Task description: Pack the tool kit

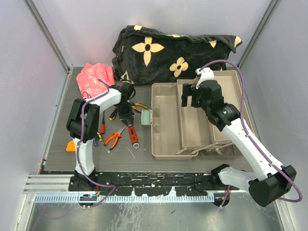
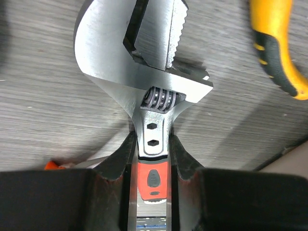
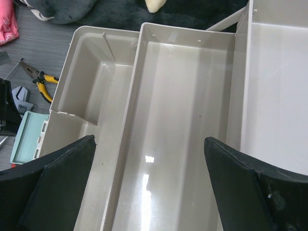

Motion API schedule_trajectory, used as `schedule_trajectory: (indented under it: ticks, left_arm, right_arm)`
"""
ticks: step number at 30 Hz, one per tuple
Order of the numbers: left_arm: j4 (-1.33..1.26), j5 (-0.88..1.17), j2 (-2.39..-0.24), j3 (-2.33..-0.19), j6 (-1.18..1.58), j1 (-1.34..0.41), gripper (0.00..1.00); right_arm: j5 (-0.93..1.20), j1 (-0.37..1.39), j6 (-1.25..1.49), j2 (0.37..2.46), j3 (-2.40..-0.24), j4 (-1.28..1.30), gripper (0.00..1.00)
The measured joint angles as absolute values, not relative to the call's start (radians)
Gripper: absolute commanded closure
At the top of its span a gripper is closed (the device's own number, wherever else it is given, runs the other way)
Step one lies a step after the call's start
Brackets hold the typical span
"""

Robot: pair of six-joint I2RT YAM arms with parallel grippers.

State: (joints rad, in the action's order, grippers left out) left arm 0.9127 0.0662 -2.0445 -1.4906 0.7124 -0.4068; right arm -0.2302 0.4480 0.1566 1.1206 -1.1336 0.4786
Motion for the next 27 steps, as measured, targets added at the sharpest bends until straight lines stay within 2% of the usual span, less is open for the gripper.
schedule_trajectory:
  ticks: [13, 27]
  left_arm:
    - [0.910, -0.041, -1.911, -1.407, 0.638, -0.348, 1.00]
    - [0.925, 0.021, -1.800, -1.432, 0.630, -0.352, 1.00]
  right_arm:
    - [-0.189, 0.448, 0.164, 1.081, -1.134, 0.479, 0.00]
    - [-0.184, 0.448, 0.168, 1.057, -1.134, 0.487, 0.00]
